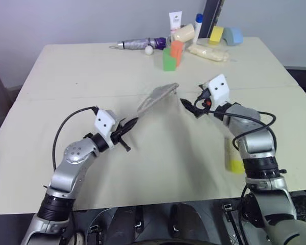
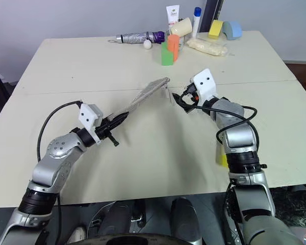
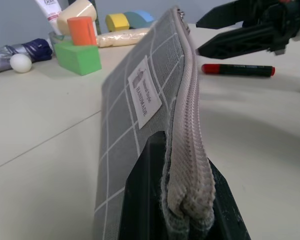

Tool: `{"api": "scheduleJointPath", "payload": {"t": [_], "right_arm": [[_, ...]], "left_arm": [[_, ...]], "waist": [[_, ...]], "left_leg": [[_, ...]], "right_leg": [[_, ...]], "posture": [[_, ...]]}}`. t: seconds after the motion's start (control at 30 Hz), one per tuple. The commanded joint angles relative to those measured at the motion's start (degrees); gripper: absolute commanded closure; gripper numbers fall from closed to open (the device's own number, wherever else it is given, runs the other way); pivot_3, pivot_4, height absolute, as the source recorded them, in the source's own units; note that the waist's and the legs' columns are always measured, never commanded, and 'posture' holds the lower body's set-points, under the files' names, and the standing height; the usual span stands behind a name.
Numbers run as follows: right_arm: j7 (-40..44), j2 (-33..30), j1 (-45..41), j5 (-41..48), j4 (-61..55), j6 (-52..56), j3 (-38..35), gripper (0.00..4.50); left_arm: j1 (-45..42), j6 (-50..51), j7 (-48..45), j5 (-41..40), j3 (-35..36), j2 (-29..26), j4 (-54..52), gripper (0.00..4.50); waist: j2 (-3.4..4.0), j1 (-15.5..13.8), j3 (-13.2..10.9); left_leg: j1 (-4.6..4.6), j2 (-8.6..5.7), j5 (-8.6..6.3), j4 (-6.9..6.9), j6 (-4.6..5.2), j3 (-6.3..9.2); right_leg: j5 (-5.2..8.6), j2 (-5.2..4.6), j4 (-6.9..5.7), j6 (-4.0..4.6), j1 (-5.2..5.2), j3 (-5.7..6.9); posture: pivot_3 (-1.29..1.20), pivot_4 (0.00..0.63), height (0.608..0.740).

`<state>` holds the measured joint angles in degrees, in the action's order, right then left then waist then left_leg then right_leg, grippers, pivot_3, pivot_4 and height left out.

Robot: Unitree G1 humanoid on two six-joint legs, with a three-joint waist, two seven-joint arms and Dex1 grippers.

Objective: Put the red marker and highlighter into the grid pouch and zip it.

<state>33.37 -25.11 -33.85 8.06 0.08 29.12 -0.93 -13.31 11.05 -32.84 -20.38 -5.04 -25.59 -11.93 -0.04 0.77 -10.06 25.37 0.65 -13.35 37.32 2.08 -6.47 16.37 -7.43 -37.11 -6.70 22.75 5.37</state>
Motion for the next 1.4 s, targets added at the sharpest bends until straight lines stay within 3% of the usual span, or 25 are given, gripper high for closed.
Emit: {"api": "scheduleJointPath", "payload": {"t": [0.03, 0.37, 0.47, 0.7, 0.97, 1.4], "right_arm": [[0.2, 0.9, 0.5, 2.8, -4.0, 1.7, -0.9, 0.04], [-3.3, 5.7, -1.2, 6.3, -2.3, 3.6, -1.9, 0.04], [-3.5, 6.1, -1.6, 6.9, -1.9, 3.9, -1.8, 0.8], [-3.3, 4.9, -1.3, 7.0, -3.2, 5.0, -0.3, 4.45], [1.7, -2.1, -0.7, 0.5, -9.1, 5.0, 10.0, 4.45], [11.0, -8.8, -1.0, -3.8, -20.7, 6.6, 20.6, 4.45]], "left_arm": [[-0.8, -0.1, -0.7, 0.6, 0.0, 0.7, -1.8, 4.5], [-1.0, 0.1, -2.0, 1.5, 0.3, 1.6, -2.0, 4.5], [-1.0, 0.2, -2.1, 1.7, 0.2, 1.7, -2.5, 4.5], [-0.8, -0.3, -1.5, 3.8, 0.2, 1.8, -2.5, 4.5], [-1.1, -0.6, -1.2, 7.2, -2.2, 3.7, -2.1, 4.5], [-1.7, 0.5, -2.3, 9.7, -6.3, 5.3, -2.3, 4.5]], "waist": [[0.0, -0.1, 0.0], [0.0, -0.1, 0.0], [0.0, -0.1, 0.0], [0.0, -0.1, 0.0], [0.0, -0.1, 0.0], [-0.03, -0.2, 0.0]], "left_leg": [[0.0, 0.0, 0.0, 0.02, 0.0, 0.01], [0.0, 0.0, 0.0, 0.03, 0.0, 0.02], [0.0, -0.01, 0.0, 0.04, 0.0, 0.03], [0.0, -0.01, 0.0, 0.04, 0.0, 0.03], [0.0, 0.0, 0.0, 0.04, 0.01, 0.03], [0.01, 0.0, -0.01, 0.08, 0.01, 0.07]], "right_leg": [[0.0, 0.0, 0.0, 0.0, -0.02, 0.0], [0.0, 0.0, 0.0, 0.0, -0.02, 0.0], [0.0, 0.0, 0.0, 0.0, -0.03, 0.0], [0.0, 0.0, -0.01, 0.0, -0.03, 0.0], [0.0, 0.01, -0.01, 0.0, -0.02, 0.0], [0.0, -0.01, 0.0, 0.0, -0.04, 0.01]], "posture": [[0.0, 0.15, 0.74], [0.0, 0.15, 0.74], [0.0, 0.15, 0.74], [0.0, 0.15, 0.74], [0.0, 0.15, 0.74], [0.0, 0.15, 0.74]]}}
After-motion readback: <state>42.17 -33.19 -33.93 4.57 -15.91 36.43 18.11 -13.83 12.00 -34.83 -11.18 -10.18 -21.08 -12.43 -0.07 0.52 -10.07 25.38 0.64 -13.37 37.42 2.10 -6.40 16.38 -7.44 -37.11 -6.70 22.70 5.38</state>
